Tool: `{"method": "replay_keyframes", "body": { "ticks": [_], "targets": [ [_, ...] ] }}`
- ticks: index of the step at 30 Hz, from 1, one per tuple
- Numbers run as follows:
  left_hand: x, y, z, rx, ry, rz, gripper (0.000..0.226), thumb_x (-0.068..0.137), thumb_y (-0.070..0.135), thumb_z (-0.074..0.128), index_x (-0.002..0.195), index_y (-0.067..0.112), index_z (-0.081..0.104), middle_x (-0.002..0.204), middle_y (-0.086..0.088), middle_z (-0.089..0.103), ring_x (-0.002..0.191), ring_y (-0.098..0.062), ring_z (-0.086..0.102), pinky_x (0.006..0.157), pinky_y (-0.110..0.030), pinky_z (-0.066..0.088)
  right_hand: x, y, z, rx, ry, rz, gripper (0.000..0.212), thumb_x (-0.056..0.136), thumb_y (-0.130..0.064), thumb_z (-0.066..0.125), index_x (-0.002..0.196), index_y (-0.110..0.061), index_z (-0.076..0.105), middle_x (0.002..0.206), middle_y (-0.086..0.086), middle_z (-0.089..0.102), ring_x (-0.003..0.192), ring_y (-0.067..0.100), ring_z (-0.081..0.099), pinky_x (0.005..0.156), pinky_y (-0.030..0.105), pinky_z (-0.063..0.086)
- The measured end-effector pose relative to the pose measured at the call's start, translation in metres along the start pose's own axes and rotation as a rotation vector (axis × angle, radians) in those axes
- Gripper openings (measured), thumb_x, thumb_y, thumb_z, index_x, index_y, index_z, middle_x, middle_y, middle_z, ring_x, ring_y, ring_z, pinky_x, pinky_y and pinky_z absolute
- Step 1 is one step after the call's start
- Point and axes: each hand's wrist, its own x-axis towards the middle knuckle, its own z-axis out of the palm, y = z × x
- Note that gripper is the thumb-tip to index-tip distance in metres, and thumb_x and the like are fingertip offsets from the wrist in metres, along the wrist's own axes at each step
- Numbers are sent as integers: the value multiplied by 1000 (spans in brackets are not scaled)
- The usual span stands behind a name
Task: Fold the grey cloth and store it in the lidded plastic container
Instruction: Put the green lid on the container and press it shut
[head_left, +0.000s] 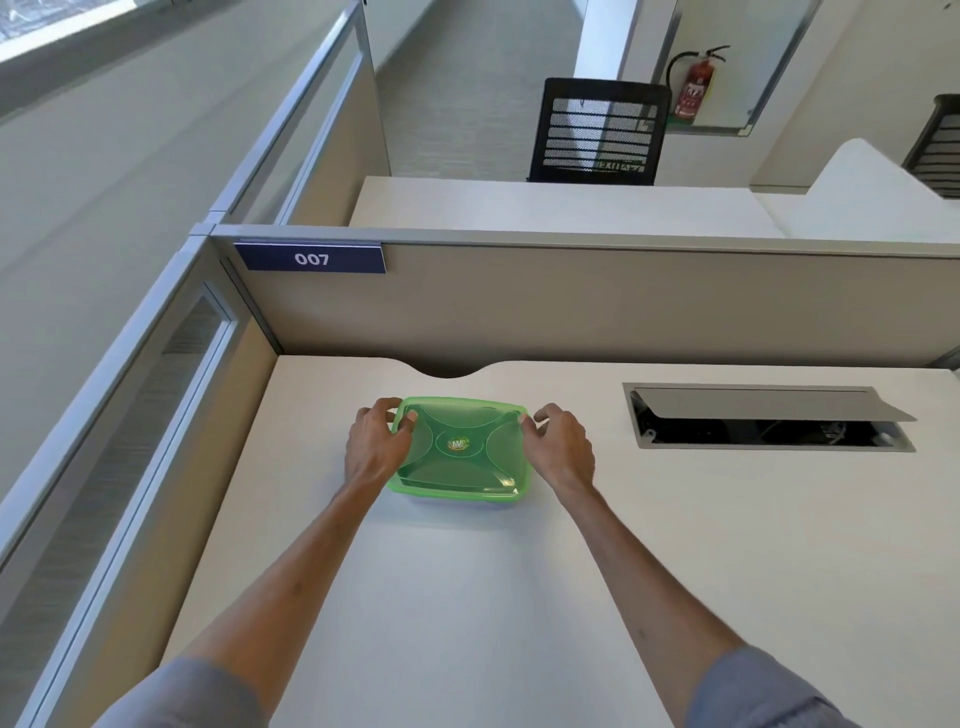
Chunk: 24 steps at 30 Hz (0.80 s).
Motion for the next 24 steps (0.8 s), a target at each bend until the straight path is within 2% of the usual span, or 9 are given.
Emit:
{"method": "replay_keyframes", "body": {
  "ticks": [4, 7, 8, 12, 14, 16, 19, 22, 24],
  "targets": [
    [6, 3, 1, 17, 17, -20, 47, 109, 49, 59, 143, 18, 68, 134, -12, 77, 121, -36, 72, 98, -45, 54, 15, -7, -5, 321, -89, 214, 37, 106, -42, 64, 109, -7, 74, 109, 17, 81, 95, 39, 81, 84, 53, 69],
    [17, 5, 0, -71, -22, -135, 49, 109, 54, 57, 139, 18, 71, 134, -15, 78, 124, -41, 71, 104, -47, 55, 24, -7, -2, 445, -99, 264, 39, 105, -31, 69, 99, 7, 74, 111, 24, 81, 92, 39, 80, 83, 54, 70],
    [21, 4, 1, -120, -30, -172, 49, 108, 54, 58, 137, 18, 72, 134, -17, 77, 123, -42, 70, 106, -47, 56, 27, -8, -1, 469, -98, 278, 37, 104, -28, 70, 94, 7, 73, 111, 24, 81, 89, 38, 79, 83, 55, 70],
    [37, 0, 4, -370, -69, -300, 44, 105, 47, 68, 133, 12, 73, 134, -21, 73, 126, -46, 67, 110, -54, 57, 34, -8, 2, 457, -95, 273, 28, 103, -27, 72, 86, -5, 69, 110, 25, 81, 96, 43, 81, 83, 55, 70],
    [42, -2, 6, -501, -85, -360, 37, 104, 36, 71, 127, 7, 74, 133, -24, 73, 122, -44, 66, 98, -49, 55, 37, -8, 3, 452, -88, 273, 30, 103, -29, 72, 85, -6, 67, 109, 26, 80, 97, 45, 81, 83, 55, 70],
    [44, -3, 9, -514, -58, -369, 32, 103, 29, 71, 120, 3, 75, 130, -26, 74, 111, -41, 65, 92, -49, 55, 40, -8, 5, 449, -83, 276, 31, 102, -31, 73, 84, -7, 65, 108, 24, 80, 95, 45, 81, 82, 56, 70],
    [41, -2, 14, -458, 12, -352, 32, 103, 30, 69, 116, 2, 75, 126, -24, 75, 104, -37, 61, 95, -50, 56, 44, -8, 9, 423, -89, 269, 32, 103, -33, 71, 84, -8, 65, 109, 23, 79, 95, 44, 80, 84, 55, 69],
    [41, -4, 14, -527, -18, -358, 32, 105, 28, 69, 121, 1, 74, 127, -22, 74, 105, -34, 60, 91, -46, 52, 46, -7, 12, 415, -89, 268, 31, 103, -31, 71, 83, -9, 65, 109, 23, 79, 95, 45, 81, 84, 55, 69],
    [41, -6, 10, -582, -61, -395, 30, 105, 24, 70, 125, 3, 75, 128, -20, 73, 107, -33, 61, 94, -44, 53, 48, -4, 13, 417, -82, 261, 31, 103, -29, 72, 82, -8, 64, 108, 24, 79, 95, 45, 80, 86, 56, 69]
  ]
}}
